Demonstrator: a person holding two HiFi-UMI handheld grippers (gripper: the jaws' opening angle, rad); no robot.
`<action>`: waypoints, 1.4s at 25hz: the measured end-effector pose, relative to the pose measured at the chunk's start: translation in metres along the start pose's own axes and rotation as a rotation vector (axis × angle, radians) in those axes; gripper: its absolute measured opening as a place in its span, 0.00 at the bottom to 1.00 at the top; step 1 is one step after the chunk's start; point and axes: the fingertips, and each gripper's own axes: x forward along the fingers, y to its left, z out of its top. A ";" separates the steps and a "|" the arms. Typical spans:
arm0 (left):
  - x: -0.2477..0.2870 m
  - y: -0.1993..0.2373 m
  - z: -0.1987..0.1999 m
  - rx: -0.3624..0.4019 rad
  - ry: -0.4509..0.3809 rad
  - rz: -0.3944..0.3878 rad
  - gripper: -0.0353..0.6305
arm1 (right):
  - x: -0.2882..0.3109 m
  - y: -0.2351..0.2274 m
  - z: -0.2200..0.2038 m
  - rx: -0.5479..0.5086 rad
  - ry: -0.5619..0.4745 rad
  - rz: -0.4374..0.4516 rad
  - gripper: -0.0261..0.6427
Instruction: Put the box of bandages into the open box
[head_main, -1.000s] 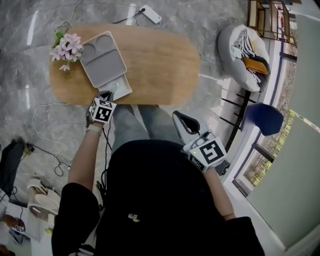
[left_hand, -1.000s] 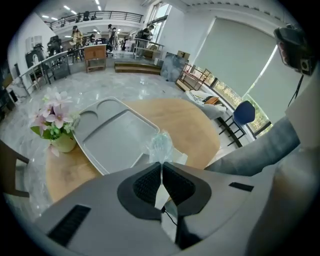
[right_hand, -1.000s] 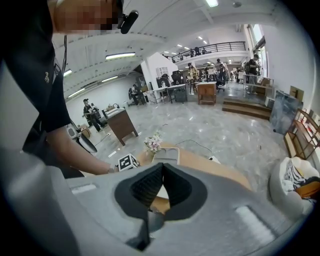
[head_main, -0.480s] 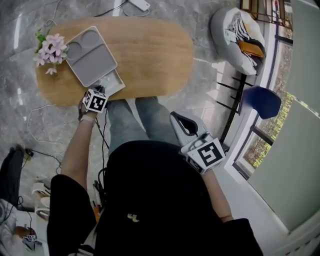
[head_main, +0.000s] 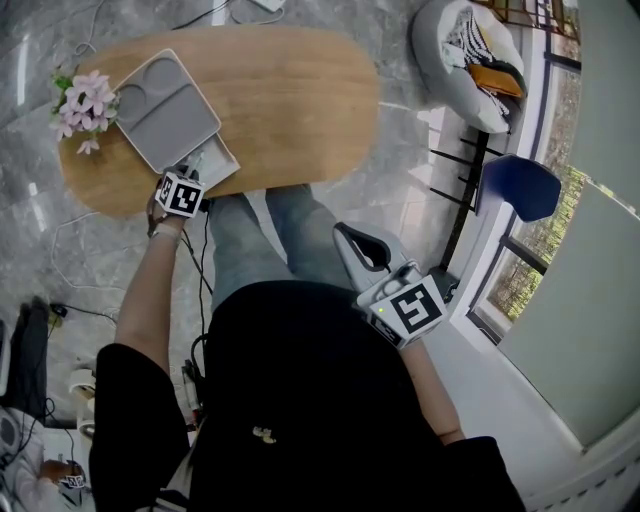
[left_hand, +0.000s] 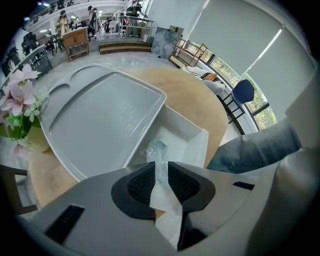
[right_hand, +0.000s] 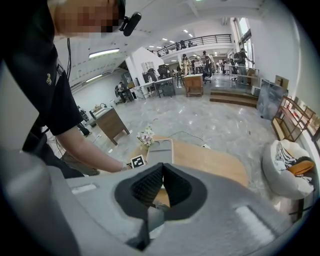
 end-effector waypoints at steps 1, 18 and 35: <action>0.001 -0.001 0.000 -0.005 0.000 -0.003 0.20 | -0.001 0.000 -0.001 -0.001 0.001 0.001 0.04; -0.042 -0.018 0.011 -0.015 -0.017 0.029 0.24 | -0.005 0.003 0.010 -0.017 -0.087 0.057 0.04; -0.144 -0.049 0.047 -0.192 -0.137 0.179 0.10 | -0.015 -0.018 0.063 -0.085 -0.201 0.227 0.04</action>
